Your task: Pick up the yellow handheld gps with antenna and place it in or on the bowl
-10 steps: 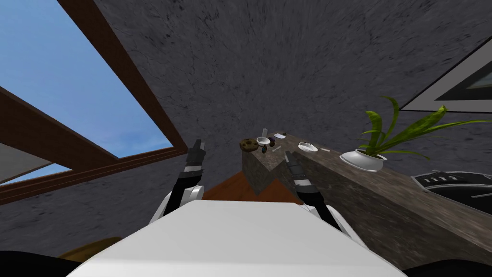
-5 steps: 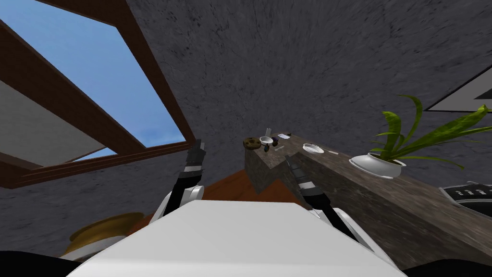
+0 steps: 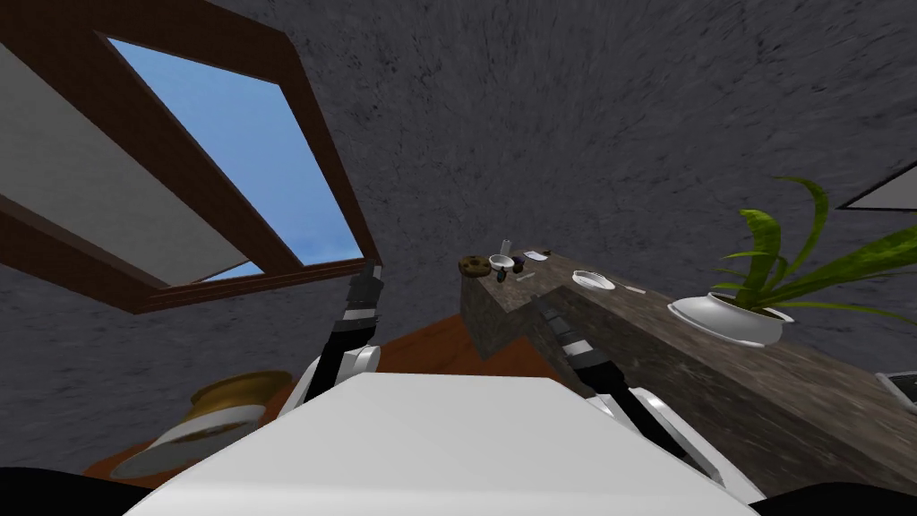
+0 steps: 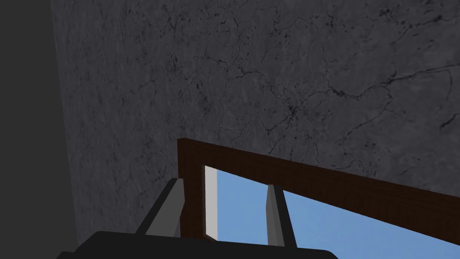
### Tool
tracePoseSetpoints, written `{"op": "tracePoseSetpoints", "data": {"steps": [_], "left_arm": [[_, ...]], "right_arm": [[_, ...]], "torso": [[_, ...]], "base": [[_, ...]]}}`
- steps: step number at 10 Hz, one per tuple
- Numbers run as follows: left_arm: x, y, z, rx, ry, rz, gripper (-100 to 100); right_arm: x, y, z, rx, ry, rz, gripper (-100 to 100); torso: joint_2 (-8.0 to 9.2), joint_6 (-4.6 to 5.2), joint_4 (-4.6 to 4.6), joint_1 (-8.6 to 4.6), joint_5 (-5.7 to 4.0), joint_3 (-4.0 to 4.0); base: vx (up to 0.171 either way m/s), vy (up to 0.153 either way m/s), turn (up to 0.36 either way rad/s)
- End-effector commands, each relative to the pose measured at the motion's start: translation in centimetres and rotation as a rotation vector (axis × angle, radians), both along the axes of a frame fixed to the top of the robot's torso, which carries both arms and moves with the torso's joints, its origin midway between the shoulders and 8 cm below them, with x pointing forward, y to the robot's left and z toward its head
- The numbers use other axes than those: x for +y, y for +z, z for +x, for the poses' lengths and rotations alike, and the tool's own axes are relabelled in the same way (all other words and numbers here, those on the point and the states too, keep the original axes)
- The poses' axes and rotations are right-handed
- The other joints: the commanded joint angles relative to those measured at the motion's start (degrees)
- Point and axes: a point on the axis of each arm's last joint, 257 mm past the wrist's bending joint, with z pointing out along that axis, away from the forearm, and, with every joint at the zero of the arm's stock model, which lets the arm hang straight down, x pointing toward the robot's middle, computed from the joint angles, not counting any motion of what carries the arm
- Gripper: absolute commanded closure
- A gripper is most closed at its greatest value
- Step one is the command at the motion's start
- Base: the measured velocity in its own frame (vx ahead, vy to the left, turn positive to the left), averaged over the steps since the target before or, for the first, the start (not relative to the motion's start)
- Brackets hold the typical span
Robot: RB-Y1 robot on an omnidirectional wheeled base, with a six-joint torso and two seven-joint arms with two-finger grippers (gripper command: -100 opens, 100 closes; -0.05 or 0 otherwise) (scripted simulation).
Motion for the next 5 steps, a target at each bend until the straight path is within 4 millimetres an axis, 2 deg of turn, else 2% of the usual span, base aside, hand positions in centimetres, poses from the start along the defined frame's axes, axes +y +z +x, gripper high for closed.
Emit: {"op": "tracePoseSetpoints", "data": {"steps": [1,3,5], "left_arm": [[0.0,0.0,0.0,0.0,0.0,0.0,0],[0.0,0.0,0.0,0.0,0.0,0.0,0],[0.0,0.0,0.0,0.0,0.0,0.0,0]], "right_arm": [[-0.8,-1.0,0.0,0.034,0.004,-0.05,-100],[-1.6,-2.4,0.2,0.074,0.01,-0.112,-100],[-2.4,-3.9,0.4,0.114,0.02,-0.179,-100]], "torso": [[0.0,0.0,0.0,0.0,0.0,0.0],[-0.03,0.01,0.0,-0.02,0.0,-0.01],[-0.15,0.01,-0.03,-0.04,-0.01,-0.08]], "base": [[-0.035,-0.005,0.144],[-0.021,-0.013,0.159],[0.016,-0.012,0.144]]}}
